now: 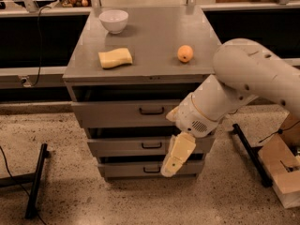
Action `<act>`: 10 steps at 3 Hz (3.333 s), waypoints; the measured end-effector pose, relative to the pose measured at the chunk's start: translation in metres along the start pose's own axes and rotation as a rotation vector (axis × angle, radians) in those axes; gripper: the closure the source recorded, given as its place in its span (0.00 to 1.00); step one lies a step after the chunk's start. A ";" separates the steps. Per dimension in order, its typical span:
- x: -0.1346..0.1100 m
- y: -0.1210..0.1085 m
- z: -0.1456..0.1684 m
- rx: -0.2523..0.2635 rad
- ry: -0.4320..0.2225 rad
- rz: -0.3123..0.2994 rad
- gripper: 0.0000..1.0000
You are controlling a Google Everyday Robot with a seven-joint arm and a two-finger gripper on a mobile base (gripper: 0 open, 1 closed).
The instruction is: Open bottom drawer
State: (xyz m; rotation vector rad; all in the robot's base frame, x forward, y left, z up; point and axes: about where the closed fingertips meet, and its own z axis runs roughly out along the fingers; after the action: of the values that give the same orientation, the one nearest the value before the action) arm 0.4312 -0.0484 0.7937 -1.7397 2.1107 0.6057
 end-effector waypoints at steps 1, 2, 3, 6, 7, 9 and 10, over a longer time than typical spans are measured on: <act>0.038 0.002 0.015 0.093 0.103 0.022 0.00; 0.072 0.018 0.025 0.237 0.204 -0.048 0.00; 0.092 0.025 0.044 0.261 0.220 -0.051 0.00; 0.122 -0.004 0.077 0.413 0.250 -0.005 0.00; 0.133 -0.010 0.065 0.488 0.208 0.020 0.00; 0.172 -0.022 0.077 0.537 0.319 -0.007 0.00; 0.162 -0.036 0.071 0.594 0.302 -0.079 0.00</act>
Offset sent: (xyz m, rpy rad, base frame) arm -0.0348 -0.0625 -0.0898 -0.3649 -0.5439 -0.0963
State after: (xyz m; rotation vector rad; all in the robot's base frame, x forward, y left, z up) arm 0.4345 -0.1519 0.6462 -1.6144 2.0962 -0.3085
